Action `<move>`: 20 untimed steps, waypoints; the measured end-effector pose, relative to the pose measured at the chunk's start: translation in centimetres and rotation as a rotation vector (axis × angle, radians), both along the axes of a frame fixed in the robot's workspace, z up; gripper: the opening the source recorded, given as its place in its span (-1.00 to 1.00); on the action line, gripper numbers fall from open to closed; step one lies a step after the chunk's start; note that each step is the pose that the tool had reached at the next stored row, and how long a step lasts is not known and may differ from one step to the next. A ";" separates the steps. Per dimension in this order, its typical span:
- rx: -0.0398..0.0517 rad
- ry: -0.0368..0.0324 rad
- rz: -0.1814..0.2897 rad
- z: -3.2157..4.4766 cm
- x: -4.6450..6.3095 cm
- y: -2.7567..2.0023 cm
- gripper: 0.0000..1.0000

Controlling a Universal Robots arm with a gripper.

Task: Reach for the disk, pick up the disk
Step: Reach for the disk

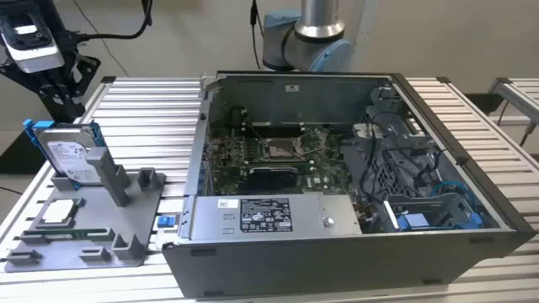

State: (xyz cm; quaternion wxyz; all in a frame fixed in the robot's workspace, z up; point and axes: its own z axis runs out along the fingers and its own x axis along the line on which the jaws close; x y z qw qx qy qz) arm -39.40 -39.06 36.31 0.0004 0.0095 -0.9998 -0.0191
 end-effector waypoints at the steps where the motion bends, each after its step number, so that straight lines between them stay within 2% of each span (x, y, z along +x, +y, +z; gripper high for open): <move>1: 0.0000 0.0000 0.000 0.00 0.0 0.00 -1.00; 14: -0.0001 0.0001 0.000 0.00 0.0 0.08 -1.00; 16: 0.0000 0.0000 0.000 -0.03 -0.1 0.57 -1.00; 19: 0.0001 -0.0001 0.000 -0.14 -0.7 1.79 -1.00; 20: -0.0001 0.0002 0.000 -0.17 -1.2 2.06 -1.00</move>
